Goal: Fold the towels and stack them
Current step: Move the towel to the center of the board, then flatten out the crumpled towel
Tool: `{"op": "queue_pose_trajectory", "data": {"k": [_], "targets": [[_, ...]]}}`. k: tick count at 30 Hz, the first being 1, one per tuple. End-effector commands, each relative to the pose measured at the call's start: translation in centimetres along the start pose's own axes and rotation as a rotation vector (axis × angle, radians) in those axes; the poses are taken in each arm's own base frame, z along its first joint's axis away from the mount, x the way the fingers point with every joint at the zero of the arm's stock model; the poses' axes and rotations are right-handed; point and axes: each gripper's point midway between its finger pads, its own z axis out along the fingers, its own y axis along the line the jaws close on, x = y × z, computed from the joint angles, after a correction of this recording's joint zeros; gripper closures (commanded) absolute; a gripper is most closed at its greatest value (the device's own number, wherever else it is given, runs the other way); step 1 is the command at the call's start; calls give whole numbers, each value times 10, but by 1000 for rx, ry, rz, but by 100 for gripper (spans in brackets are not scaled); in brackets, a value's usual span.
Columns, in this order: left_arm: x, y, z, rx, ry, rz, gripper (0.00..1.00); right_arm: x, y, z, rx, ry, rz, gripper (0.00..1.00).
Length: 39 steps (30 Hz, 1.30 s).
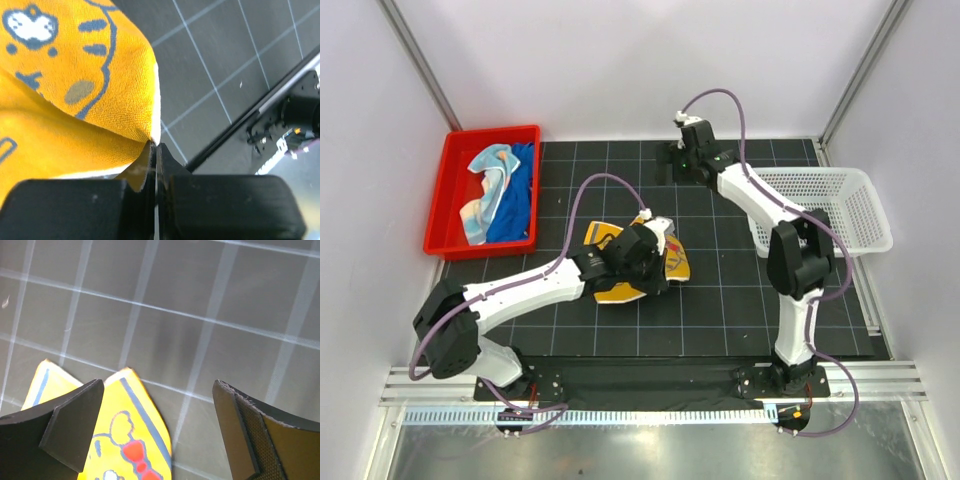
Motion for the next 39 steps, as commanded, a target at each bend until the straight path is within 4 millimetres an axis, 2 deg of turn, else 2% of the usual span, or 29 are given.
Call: {"op": "queue_pose_trajectory", "data": {"k": [1,2,3,6,7,10,11,12,13,14,15,17,18,23,27,32,39], "targets": [[14,-9,-17,63,37,-34,93,3,58,10,-254,64,-164,4],[21,-5,-18,47,42,-52,90,10,72,12,-316,93,-189,5],[20,-3,-23,39,32,-59,88,16,77,20,-336,120,-234,6],[20,6,-24,-17,21,-95,75,35,111,25,-425,159,-348,8],[19,11,-23,-44,9,-105,71,49,123,31,-443,180,-381,9],[4,31,-27,-161,-84,-155,53,60,142,40,-469,172,-474,11],[1,37,-30,-195,-106,-185,52,67,153,39,-487,176,-505,12],[-6,40,-34,-223,-133,-201,52,66,160,41,-488,165,-527,15],[-16,47,-43,-257,-179,-231,44,69,164,42,-490,161,-568,17],[-22,55,-49,-299,-212,-259,44,78,167,48,-485,172,-596,19],[-34,71,-64,-372,-274,-303,44,78,175,48,-449,158,-639,23],[-41,87,-80,-439,-320,-343,43,88,179,56,-436,165,-698,24],[-50,95,-91,-479,-375,-369,43,87,189,54,-442,154,-717,24],[-76,122,-138,-532,-542,-470,40,93,193,66,-393,150,-753,26],[-87,133,-156,-538,-607,-502,40,98,195,74,-371,141,-771,26],[-92,140,-159,-542,-625,-504,40,104,195,87,-361,147,-776,31],[-87,152,-148,-541,-602,-525,41,114,204,95,-396,151,-773,37]]}}
